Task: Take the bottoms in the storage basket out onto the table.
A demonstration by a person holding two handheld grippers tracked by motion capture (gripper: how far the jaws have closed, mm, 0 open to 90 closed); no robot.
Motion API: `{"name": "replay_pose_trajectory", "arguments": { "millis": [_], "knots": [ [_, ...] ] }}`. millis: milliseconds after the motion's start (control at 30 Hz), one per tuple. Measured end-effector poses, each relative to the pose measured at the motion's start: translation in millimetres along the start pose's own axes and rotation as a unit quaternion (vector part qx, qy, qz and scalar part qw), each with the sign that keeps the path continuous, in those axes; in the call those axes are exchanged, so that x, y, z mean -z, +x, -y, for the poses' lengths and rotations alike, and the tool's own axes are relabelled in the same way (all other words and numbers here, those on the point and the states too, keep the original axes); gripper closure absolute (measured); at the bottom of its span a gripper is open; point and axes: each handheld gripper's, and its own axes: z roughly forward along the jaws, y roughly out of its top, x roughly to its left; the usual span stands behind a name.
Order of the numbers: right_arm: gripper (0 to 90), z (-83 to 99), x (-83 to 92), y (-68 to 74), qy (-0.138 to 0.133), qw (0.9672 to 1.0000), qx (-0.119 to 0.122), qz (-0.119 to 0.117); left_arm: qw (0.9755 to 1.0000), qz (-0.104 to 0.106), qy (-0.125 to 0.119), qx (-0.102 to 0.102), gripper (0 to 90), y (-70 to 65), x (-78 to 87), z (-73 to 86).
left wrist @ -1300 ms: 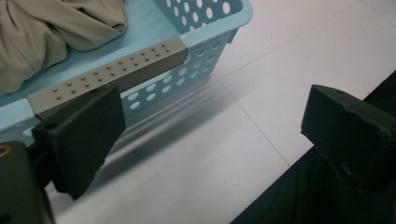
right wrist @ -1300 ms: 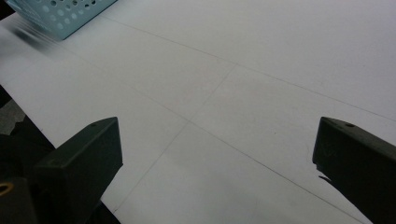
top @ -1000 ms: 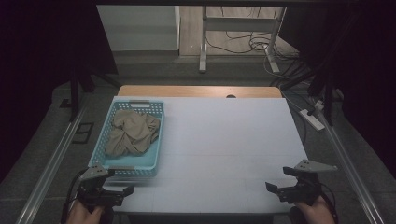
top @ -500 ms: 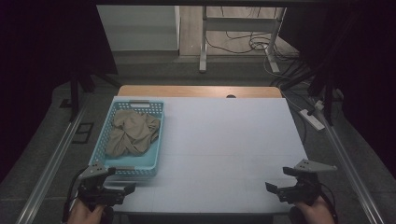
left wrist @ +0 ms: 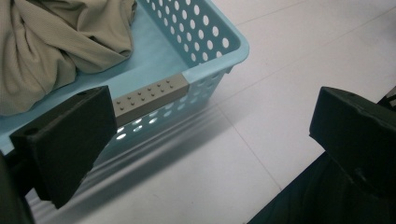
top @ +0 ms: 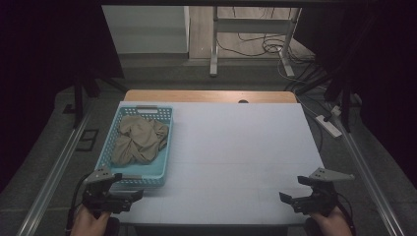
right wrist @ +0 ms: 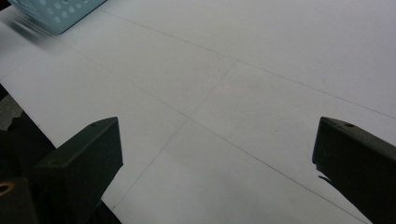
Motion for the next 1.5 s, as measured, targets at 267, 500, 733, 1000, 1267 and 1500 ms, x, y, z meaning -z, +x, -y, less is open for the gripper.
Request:
{"name": "replay_pose_trajectory", "arguments": {
  "millis": [267, 500, 733, 1000, 1267, 1500],
  "knots": [
    [1.8, -0.2, -0.7, -0.2, 0.001, 1.0000, 0.001, 0.001, 0.9999, 0.006, 0.015, 0.005, 0.2, 1.8, -7.4, -10.0],
    [1.8, -0.4, -1.1, -0.1, 0.004, 1.0000, 0.001, 0.002, 0.9998, 0.009, 0.018, 0.007, 0.1, 11.0, -9.6, -15.9],
    [1.8, -0.6, -1.5, 0.1, 0.007, 1.0000, 0.000, 0.003, 0.9997, 0.010, 0.020, 0.005, 0.1, 19.3, -13.6, -21.9],
    [1.8, -0.7, -2.2, -0.3, 0.009, 1.0000, 0.002, 0.002, 0.9996, 0.017, 0.022, 0.002, 0.2, 29.0, -21.2, -33.1],
    [1.8, -0.8, -2.6, -0.2, 0.010, 0.9999, 0.002, 0.002, 0.9993, 0.021, 0.030, -0.006, 0.1, 34.1, -33.7, -45.6],
    [1.8, -1.0, -2.8, -0.4, 0.013, 0.9999, 0.001, -0.001, 0.9992, 0.026, 0.030, -0.004, 0.2, 40.6, -42.0, -55.7]
  ]
}}
